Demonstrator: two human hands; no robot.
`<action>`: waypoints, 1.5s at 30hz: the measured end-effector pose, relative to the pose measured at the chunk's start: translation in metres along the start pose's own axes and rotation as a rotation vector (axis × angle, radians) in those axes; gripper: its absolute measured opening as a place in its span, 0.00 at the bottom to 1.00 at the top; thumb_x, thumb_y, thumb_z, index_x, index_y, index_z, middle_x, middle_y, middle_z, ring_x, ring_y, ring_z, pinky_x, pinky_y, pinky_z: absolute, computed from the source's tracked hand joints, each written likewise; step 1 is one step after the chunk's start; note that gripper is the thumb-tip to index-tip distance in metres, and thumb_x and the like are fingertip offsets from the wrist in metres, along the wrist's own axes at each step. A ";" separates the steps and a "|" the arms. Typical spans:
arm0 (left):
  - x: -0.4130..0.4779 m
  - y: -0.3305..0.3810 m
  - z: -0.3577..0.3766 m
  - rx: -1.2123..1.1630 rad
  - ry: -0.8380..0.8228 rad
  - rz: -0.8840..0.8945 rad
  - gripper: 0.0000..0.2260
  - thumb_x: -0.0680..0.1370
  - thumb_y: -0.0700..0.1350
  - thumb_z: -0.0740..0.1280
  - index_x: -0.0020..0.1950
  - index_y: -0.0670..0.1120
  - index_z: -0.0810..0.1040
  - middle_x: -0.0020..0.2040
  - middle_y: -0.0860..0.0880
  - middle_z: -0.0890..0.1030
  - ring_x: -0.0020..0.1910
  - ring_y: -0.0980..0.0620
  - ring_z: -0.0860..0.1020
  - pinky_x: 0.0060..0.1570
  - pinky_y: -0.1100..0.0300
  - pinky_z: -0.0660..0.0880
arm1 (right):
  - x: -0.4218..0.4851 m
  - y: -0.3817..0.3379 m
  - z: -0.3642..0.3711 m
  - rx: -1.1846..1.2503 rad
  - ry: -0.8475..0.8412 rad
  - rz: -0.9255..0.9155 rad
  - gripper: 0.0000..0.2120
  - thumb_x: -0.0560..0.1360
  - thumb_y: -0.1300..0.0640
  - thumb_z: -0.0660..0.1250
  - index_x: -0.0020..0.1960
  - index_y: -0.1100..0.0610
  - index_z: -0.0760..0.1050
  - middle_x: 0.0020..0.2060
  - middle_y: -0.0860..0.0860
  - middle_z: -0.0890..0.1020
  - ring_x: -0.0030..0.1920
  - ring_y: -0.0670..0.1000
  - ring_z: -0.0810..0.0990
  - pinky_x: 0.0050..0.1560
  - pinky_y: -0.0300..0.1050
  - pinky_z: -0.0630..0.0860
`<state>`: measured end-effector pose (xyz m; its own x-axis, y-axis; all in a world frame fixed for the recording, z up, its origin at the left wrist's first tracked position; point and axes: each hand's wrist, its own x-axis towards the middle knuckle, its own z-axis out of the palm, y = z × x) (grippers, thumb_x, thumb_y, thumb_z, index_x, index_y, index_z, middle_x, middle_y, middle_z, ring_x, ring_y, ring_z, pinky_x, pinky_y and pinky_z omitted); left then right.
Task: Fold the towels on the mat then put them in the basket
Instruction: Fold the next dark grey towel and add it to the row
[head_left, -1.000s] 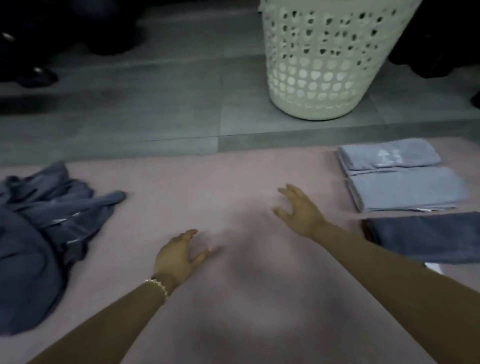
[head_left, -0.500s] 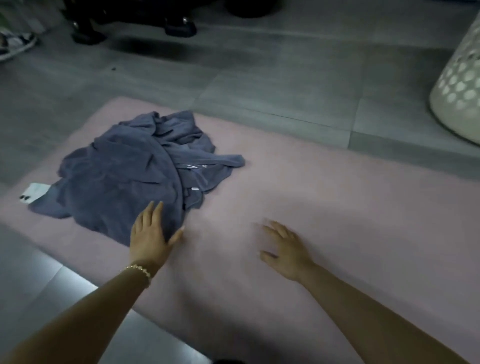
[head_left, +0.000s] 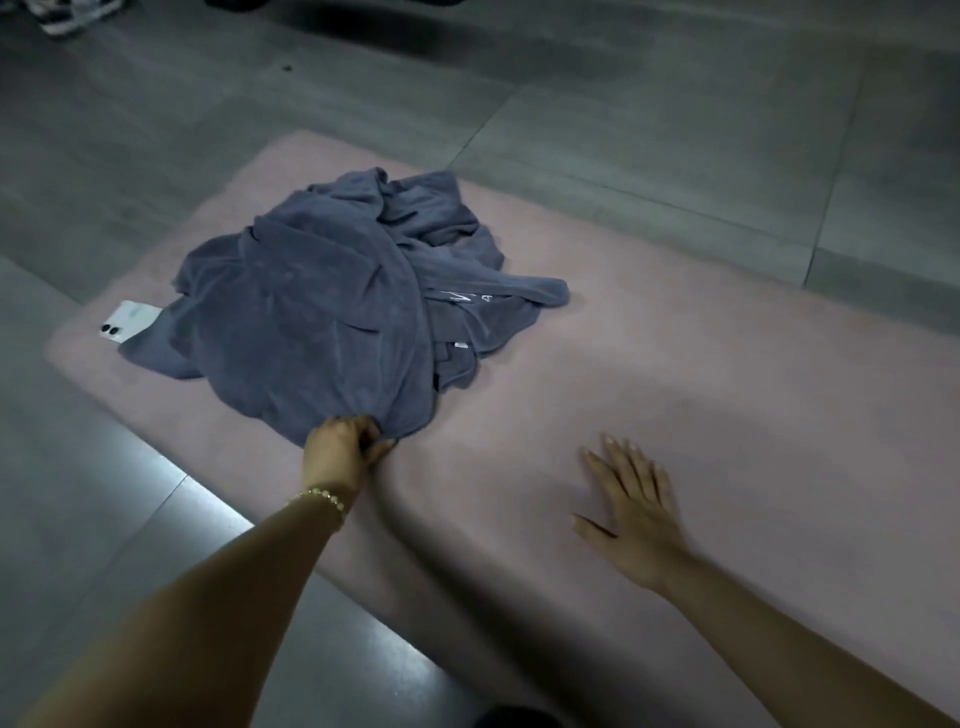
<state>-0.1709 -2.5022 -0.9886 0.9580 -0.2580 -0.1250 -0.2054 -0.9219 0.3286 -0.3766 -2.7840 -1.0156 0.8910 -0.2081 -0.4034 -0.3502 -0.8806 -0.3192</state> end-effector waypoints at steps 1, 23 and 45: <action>0.001 0.002 -0.001 -0.084 -0.027 -0.013 0.10 0.72 0.49 0.74 0.38 0.43 0.79 0.35 0.45 0.80 0.38 0.46 0.77 0.40 0.56 0.70 | 0.000 -0.001 -0.002 0.005 -0.021 0.000 0.42 0.64 0.28 0.38 0.74 0.41 0.33 0.72 0.41 0.31 0.71 0.45 0.28 0.72 0.49 0.32; -0.084 0.358 -0.269 -1.354 -0.042 0.502 0.06 0.76 0.42 0.67 0.39 0.47 0.80 0.37 0.50 0.83 0.39 0.57 0.80 0.42 0.63 0.76 | -0.159 -0.089 -0.381 1.080 0.306 -0.249 0.06 0.78 0.57 0.62 0.51 0.57 0.77 0.42 0.47 0.82 0.42 0.38 0.79 0.43 0.29 0.74; -0.288 0.517 -0.379 -1.184 -0.573 0.903 0.09 0.78 0.45 0.65 0.51 0.41 0.82 0.46 0.48 0.83 0.46 0.57 0.79 0.48 0.68 0.76 | -0.456 -0.002 -0.495 0.744 0.540 -0.033 0.18 0.68 0.43 0.74 0.53 0.52 0.80 0.47 0.46 0.83 0.49 0.44 0.79 0.50 0.41 0.73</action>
<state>-0.4771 -2.7953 -0.4276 0.3587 -0.8920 0.2749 -0.1125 0.2511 0.9614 -0.6393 -2.8978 -0.4064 0.8522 -0.5230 0.0115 -0.2508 -0.4278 -0.8684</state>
